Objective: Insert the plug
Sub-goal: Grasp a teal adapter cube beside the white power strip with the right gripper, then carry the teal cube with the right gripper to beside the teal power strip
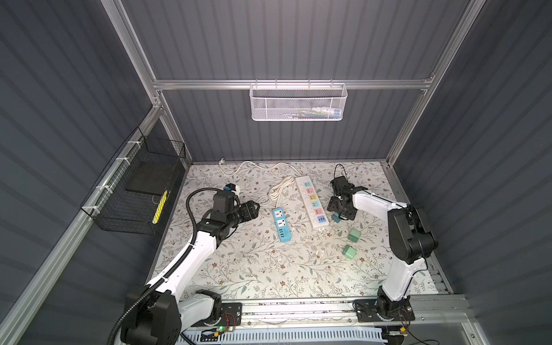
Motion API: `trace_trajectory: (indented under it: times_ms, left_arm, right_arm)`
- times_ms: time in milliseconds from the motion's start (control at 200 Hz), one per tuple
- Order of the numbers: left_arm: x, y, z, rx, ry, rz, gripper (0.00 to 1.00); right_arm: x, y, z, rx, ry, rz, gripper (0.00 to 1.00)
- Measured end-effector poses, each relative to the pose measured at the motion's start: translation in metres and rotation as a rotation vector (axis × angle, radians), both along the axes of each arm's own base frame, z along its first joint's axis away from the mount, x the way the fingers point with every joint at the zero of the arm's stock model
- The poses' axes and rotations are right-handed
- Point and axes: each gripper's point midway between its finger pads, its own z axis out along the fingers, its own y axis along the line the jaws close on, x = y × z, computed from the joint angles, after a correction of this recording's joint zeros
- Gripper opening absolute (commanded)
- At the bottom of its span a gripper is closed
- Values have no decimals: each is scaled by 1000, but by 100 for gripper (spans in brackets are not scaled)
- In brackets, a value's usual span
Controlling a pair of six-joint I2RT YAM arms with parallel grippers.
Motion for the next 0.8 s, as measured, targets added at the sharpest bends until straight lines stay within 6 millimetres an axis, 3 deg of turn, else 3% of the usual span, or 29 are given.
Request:
trace_trajectory:
  times_ms: [275,545,800]
  left_arm:
    - [0,0,1,-1,-3,0,76]
    - [0,0,0,0,-1,0,76]
    - [-3,1,-3,8,18,1,77]
  right_arm:
    - [-11,2,-12,23,38,-10,71]
    - [-20,3,-23,44,65,-2,45]
    - [-23,5,-10,51,26,39,37]
